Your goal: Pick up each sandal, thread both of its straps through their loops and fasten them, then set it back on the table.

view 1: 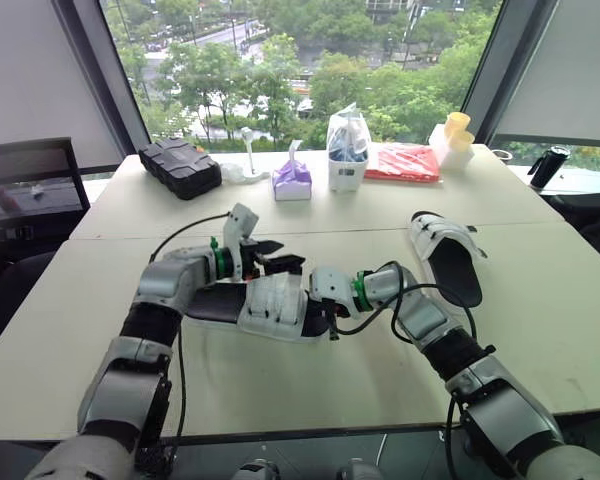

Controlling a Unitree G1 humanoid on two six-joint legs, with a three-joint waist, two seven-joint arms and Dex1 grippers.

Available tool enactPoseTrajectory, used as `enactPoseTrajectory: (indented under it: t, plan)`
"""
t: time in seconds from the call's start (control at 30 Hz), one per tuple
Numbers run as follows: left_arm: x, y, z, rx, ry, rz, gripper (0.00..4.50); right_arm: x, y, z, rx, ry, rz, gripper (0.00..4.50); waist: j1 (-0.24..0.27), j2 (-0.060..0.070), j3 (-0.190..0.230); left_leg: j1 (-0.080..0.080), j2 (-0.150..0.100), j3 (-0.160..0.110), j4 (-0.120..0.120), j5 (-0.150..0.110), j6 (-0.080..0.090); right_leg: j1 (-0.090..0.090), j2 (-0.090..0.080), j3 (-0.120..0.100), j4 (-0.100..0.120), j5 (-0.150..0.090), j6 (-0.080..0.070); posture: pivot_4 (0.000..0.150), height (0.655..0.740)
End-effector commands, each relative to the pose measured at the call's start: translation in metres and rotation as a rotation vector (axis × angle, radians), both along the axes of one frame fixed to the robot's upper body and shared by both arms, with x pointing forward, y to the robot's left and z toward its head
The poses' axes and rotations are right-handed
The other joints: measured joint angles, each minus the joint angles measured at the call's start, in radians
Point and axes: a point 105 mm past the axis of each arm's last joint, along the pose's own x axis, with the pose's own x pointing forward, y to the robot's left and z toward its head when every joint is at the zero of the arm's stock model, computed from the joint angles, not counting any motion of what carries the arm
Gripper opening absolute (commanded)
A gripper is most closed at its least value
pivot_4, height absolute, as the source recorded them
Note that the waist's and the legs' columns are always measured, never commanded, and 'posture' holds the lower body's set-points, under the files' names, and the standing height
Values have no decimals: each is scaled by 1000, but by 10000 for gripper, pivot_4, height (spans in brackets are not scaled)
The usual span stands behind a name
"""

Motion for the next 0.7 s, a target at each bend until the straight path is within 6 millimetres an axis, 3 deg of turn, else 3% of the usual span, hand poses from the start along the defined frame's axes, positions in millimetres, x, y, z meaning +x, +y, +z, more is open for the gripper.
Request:
enactPoseTrajectory:
  t: [0.03,0.23,0.6,0.7]
  plan:
    - [0,-2,3,63,-36,-57,44651,1,-13,-20,-79,48,-42,0,0,0,0,0,0,0,0,0,0,0,0,0,0,0,0,1500,7400]
    - [-15,-7,-8,129,55,-244,44651,1,-12,-20,-81,46,-41,0,-3,0,0,0,0,0,0,0,0,0,1,0,0,0,0,1500,7400]
    - [-10,-7,-19,192,22,-286,44651,1,-12,-20,-77,45,-44,0,-2,0,0,0,0,0,0,0,0,0,1,-1,0,0,0,1500,7400]
    - [-7,-9,-15,163,8,-278,35624,0,-12,-20,-75,45,-44,0,-2,0,0,0,0,0,0,0,0,0,1,-1,1,0,0,1500,7400]
